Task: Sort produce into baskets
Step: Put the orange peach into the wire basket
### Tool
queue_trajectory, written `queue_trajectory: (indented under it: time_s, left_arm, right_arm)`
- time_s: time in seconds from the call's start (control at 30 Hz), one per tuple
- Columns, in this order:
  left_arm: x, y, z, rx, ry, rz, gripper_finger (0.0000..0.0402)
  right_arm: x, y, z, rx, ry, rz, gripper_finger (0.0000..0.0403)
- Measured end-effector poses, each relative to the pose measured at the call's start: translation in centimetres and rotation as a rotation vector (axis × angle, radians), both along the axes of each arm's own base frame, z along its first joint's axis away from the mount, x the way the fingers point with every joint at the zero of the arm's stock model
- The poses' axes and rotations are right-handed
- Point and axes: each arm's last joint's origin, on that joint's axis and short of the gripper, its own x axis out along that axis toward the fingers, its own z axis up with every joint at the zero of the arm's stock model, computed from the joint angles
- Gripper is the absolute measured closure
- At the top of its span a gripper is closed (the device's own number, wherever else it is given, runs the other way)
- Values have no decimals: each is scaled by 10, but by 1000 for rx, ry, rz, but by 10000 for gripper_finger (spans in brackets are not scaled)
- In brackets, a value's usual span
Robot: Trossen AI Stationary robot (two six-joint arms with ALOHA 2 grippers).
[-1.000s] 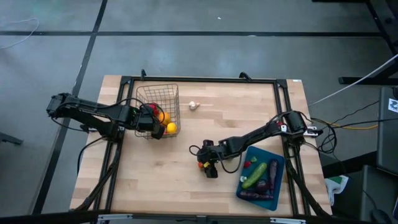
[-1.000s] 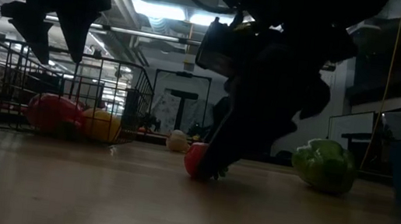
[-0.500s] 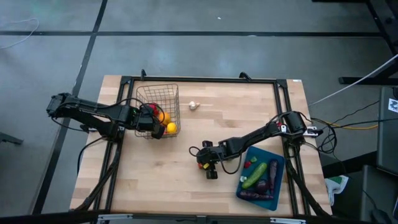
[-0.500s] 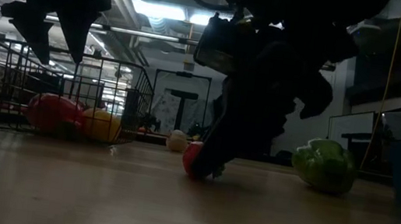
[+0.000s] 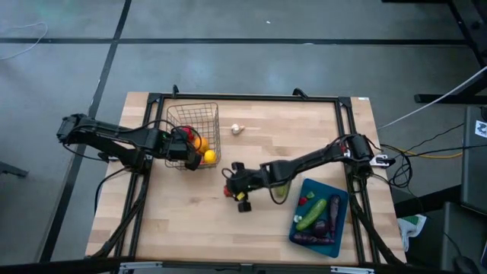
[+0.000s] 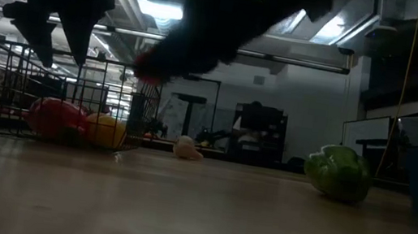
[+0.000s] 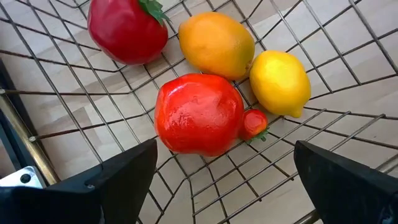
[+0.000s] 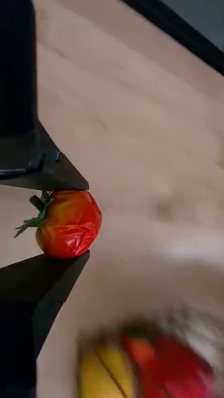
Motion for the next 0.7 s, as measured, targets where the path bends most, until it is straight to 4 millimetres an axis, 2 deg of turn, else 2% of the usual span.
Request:
queue_trajectory:
  time_s: [0.33, 0.7]
  left_arm:
    - [-16, 2, 17, -7, -107, -12, 31]
    - [-39, 5, 36, 31, -247, -7, 31]
  right_arm:
    - [28, -53, 47, -16, -156, -143, 261]
    - [40, -110, 62, -7, -325, -268, 261]
